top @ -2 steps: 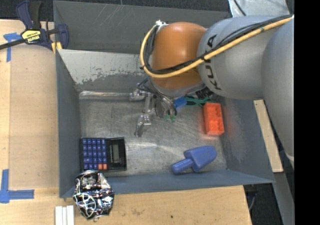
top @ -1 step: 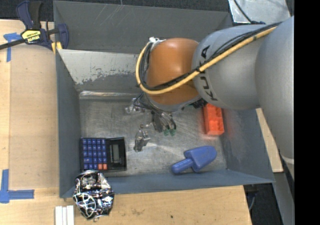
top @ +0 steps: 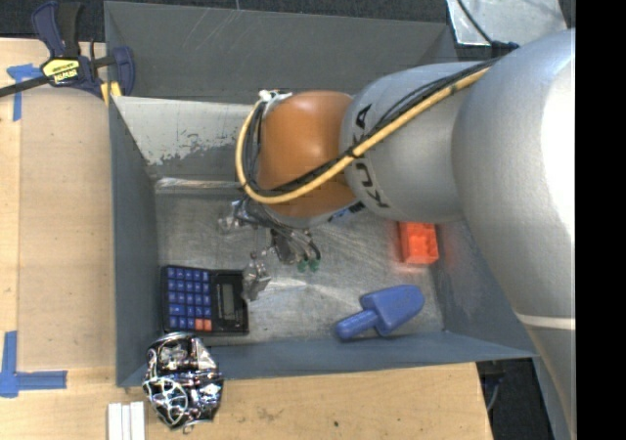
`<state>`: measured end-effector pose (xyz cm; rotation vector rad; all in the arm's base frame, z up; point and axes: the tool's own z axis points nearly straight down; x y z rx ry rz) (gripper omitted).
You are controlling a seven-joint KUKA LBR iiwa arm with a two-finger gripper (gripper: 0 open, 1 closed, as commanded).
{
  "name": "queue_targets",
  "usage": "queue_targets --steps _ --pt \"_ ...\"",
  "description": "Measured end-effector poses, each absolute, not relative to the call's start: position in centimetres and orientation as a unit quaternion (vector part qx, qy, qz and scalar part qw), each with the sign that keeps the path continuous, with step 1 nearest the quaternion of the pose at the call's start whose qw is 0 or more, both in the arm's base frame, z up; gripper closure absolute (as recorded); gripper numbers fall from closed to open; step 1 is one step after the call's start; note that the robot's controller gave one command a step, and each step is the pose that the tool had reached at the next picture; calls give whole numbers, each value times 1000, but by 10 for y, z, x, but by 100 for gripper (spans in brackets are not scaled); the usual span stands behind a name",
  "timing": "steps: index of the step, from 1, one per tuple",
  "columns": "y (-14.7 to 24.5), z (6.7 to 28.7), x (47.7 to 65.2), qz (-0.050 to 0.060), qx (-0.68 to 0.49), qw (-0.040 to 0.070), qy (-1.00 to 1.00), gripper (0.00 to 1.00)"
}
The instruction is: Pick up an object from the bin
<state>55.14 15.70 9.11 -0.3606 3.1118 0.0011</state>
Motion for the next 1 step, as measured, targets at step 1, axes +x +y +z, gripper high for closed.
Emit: queue_targets --steps 1 --pt "194 76 515 -1 -200 4 980 0"
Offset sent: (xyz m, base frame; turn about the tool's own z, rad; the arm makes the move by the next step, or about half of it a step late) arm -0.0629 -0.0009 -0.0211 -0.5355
